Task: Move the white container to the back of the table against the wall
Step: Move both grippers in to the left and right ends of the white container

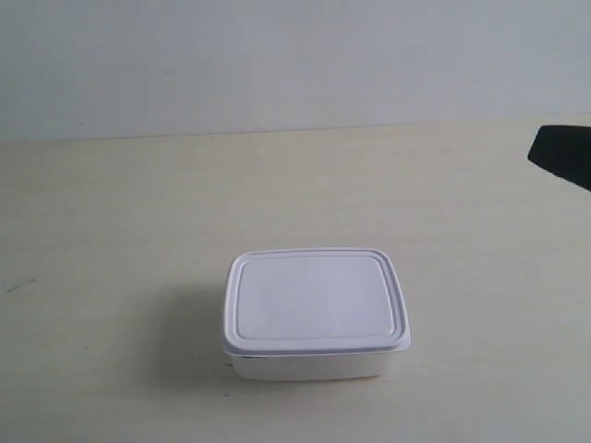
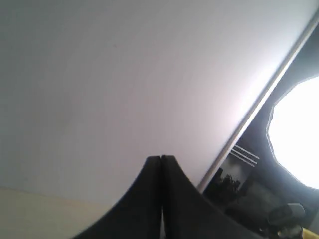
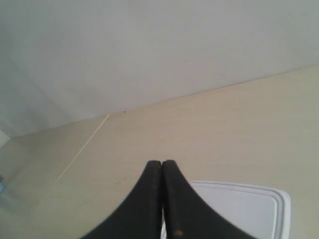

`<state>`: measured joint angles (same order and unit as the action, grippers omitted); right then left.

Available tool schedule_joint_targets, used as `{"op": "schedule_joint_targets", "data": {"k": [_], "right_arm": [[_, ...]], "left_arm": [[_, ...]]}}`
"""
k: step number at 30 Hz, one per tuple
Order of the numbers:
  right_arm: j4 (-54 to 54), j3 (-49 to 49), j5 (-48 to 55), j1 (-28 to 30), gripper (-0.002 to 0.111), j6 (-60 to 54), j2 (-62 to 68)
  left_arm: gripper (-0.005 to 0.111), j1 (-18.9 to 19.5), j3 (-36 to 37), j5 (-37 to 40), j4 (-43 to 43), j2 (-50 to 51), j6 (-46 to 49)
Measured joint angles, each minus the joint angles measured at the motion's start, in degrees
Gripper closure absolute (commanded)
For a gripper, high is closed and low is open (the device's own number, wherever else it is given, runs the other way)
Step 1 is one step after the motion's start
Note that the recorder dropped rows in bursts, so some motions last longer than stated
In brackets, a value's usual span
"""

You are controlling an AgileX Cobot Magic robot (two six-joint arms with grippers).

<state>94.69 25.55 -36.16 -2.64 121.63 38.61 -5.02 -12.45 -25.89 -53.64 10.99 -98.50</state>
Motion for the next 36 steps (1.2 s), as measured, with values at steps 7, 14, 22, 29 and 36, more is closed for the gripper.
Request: {"op": "schedule_joint_targets", "data": {"k": [7,14,22,29,36], "right_arm": [[3.1,7.1,-5.0,0.0,0.108,0.1,9.0],[4.9,8.3,-8.7,-4.3,0.108,0.1,23.2],[5.2,7.3,-4.3,-15.4,0.108,-2.1,34.6],[5.3,5.2,-1.0,-19.5,0.108,-4.0,40.8],[5.3,5.0,4.1,-23.2,0.108,-7.7,46.7]], "left_arm": [[0.107,0.0,-9.5,-4.2,-21.4,19.9,-13.6],[0.107,-4.6,-12.6,-8.2,-37.5,41.0,-22.8],[0.107,-16.3,-12.7,-0.5,-40.0,58.0,-22.9],[0.107,-25.1,-12.7,9.5,-39.8,67.0,-22.9],[0.107,-27.9,-16.5,11.8,-39.5,75.3,-22.5]]}}
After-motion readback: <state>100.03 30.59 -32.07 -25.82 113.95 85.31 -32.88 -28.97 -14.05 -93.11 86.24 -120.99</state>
